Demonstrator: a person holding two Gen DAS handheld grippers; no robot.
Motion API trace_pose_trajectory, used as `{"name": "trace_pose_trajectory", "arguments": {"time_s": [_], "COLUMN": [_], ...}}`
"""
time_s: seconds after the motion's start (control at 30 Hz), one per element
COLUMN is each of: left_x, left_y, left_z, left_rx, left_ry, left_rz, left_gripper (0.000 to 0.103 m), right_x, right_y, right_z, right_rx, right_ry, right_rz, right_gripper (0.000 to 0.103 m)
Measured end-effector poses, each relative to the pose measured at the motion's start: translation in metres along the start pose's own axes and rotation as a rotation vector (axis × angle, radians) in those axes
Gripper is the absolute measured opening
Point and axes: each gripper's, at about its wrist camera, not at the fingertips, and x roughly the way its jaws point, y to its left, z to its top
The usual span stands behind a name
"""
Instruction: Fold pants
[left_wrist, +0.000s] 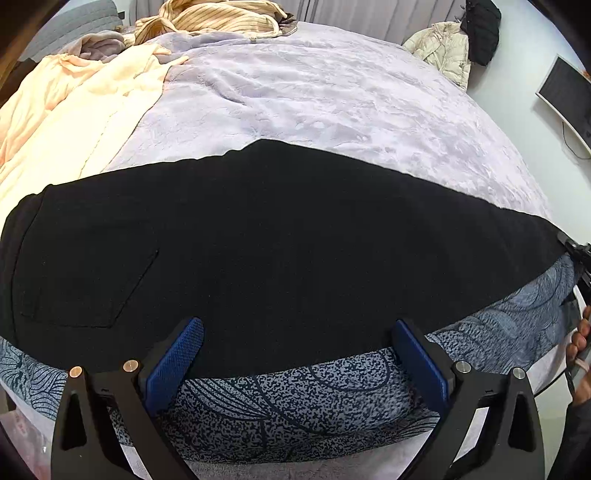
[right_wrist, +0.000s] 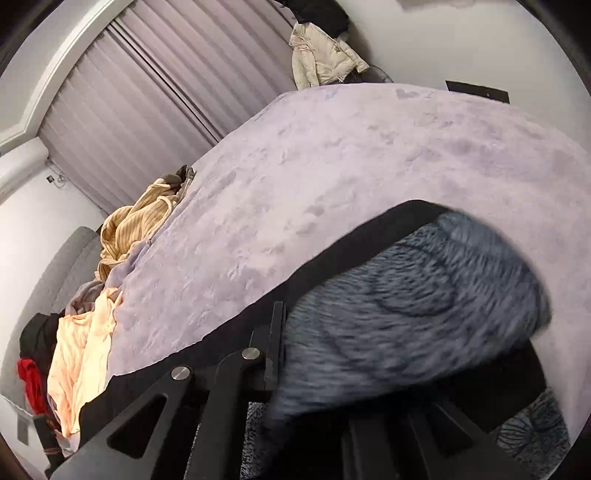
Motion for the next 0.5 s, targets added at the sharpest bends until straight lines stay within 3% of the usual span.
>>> {"name": "trace_pose_trajectory", "arguments": {"time_s": [0.03, 0.17, 0.27, 0.37, 0.43, 0.5], "left_x": [-0.003, -0.024, -0.02, 0.0, 0.007, 0.007], "left_y": [0.001, 0.01, 0.01, 0.008, 0.004, -0.003], "left_z": [0.004, 0.013, 0.014, 0.008, 0.004, 0.003], "left_rx": [-0.018, -0.085, -0.072, -0.032, 0.014, 0.06], "left_ry": [-0.001, -0.023, 0.006, 0.074, 0.075, 0.073], "left_rz": [-0.025, -0.147, -0.191, -0.162, -0.125, -0.091], "left_gripper": [0.102, 0.102, 0.102, 0.102, 0.102, 0.102], "right_x": [-0.018, -0.091, -0.113, -0.088, -0.05, -0.013], "right_y": [0.012, 0.075, 0.1, 0.092, 0.059, 0.018], "right_z": [0.002, 0.006, 0.003, -0.011, -0.022, -0.034], "right_rx": [-0.029, -0.229, -0.308, -0.361, -0.359, -0.302], "right_ry": [-0.036, -0.178, -0.206, -0.145, -0.031, 0.112], "right_rz": [0.032, 0.022, -0.03, -0.215, -0.355, -0.376], "right_gripper": [0.006, 0.006, 0.007, 0.012, 0.019, 0.021]}}
